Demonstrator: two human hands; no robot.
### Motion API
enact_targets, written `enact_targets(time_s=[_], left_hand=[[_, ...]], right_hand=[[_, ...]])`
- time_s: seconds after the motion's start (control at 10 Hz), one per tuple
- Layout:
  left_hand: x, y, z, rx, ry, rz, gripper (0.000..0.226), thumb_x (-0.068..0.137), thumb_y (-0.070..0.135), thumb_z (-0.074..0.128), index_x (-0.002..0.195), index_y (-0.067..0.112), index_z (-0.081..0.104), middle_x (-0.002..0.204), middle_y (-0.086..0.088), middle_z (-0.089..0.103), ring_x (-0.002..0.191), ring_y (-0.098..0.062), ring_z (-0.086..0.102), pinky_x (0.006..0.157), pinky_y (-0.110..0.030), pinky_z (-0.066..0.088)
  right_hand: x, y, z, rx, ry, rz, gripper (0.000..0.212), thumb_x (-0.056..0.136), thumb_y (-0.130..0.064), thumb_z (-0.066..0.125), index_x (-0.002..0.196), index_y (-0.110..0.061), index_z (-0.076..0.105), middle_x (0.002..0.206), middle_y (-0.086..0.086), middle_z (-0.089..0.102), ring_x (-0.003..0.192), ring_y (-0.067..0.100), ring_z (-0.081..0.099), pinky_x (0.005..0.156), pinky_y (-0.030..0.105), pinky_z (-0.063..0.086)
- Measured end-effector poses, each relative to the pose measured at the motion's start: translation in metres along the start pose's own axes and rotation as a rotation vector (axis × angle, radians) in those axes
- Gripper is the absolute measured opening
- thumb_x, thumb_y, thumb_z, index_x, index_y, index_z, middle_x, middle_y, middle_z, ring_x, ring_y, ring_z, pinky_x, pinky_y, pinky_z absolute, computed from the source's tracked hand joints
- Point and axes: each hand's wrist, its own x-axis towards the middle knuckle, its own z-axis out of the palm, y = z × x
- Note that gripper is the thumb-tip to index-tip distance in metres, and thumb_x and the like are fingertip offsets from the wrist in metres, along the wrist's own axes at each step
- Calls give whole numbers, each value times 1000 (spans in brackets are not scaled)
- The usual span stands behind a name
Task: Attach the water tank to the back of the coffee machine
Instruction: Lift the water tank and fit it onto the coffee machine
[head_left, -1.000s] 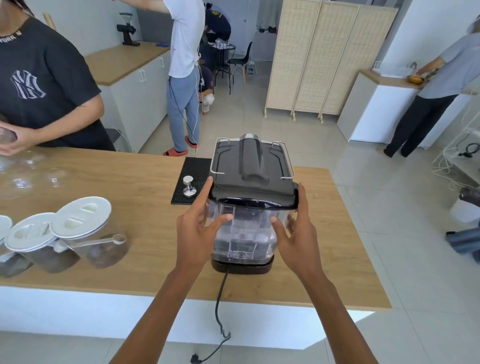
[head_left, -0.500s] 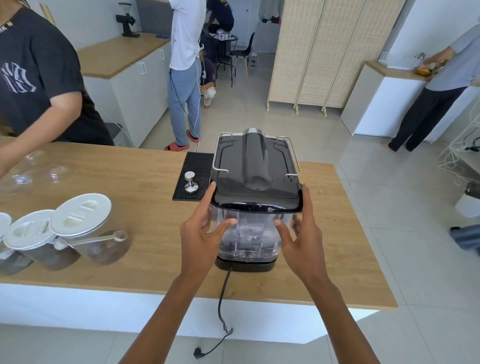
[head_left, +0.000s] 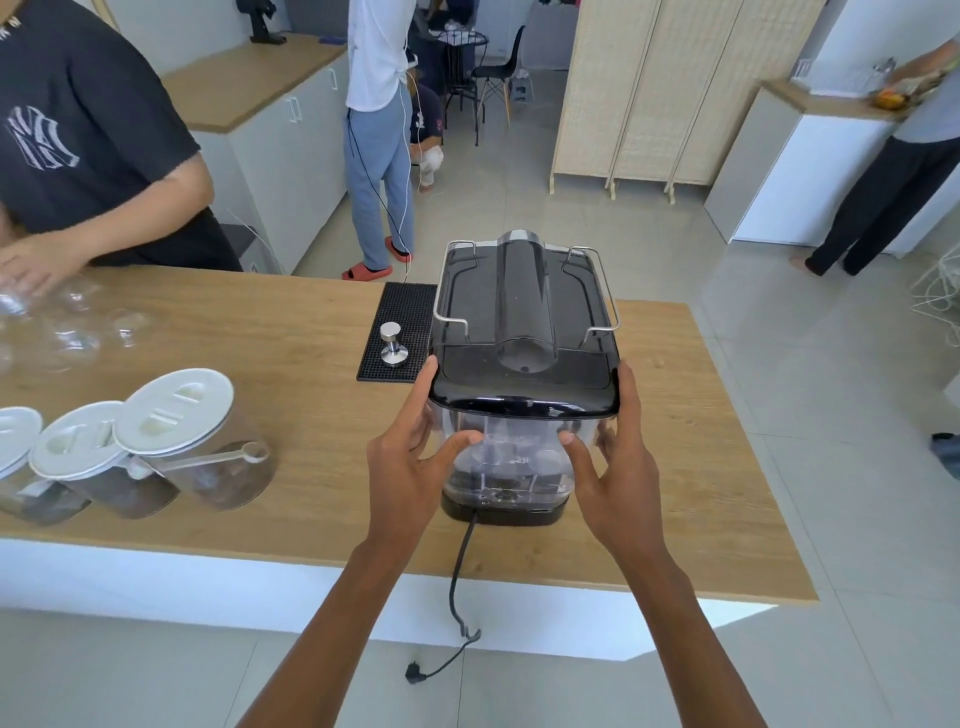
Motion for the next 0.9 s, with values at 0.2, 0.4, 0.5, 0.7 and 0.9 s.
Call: enact_targets(time_s=[0.2, 0.4, 0.5, 0.7, 0.9], left_hand=[[-3, -3, 3, 37, -1, -23, 85, 84, 15, 79, 155, 20, 33, 104, 29, 69, 97, 9, 65, 106, -41, 50], [-6, -8, 5, 73, 1, -34, 84, 88, 12, 75, 157, 17, 28, 108, 52, 57, 110, 18, 56, 110, -33, 44], [-8, -7, 6, 114, -7, -64, 85, 91, 19, 72, 159, 24, 21, 127, 45, 54, 121, 20, 49, 110, -23, 40], [-32, -50, -6, 349, -150, -127, 82, 92, 54, 58, 158, 41, 10, 167, 4, 20, 152, -18, 22, 110, -44, 40], [-70, -120, -34, 609, -428, -289, 101, 77, 88, 39, 159, 37, 8, 168, 0, -4, 154, -30, -9, 124, -55, 7]], right_hand=[[-3, 1, 2, -11, 19, -3, 84, 98, -31, 61, 163, -30, 8, 131, -3, 68, 107, 33, 59, 86, 30, 57], [-6, 1, 4, 27, 29, 21, 85, 98, -33, 62, 163, -32, 6, 143, -18, 55, 118, 12, 57, 92, 29, 51], [-10, 6, 4, -23, 53, 48, 87, 98, -31, 64, 163, -32, 5, 141, -2, 63, 115, 16, 65, 87, 33, 59], [-29, 48, 12, -116, -62, 102, 83, 97, -46, 59, 160, -37, 6, 161, -2, 40, 136, 7, 50, 97, 3, 36], [-59, 100, 26, -345, -175, 208, 98, 89, -71, 49, 162, -15, 15, 169, 8, 17, 155, 30, 1, 123, 59, 17]])
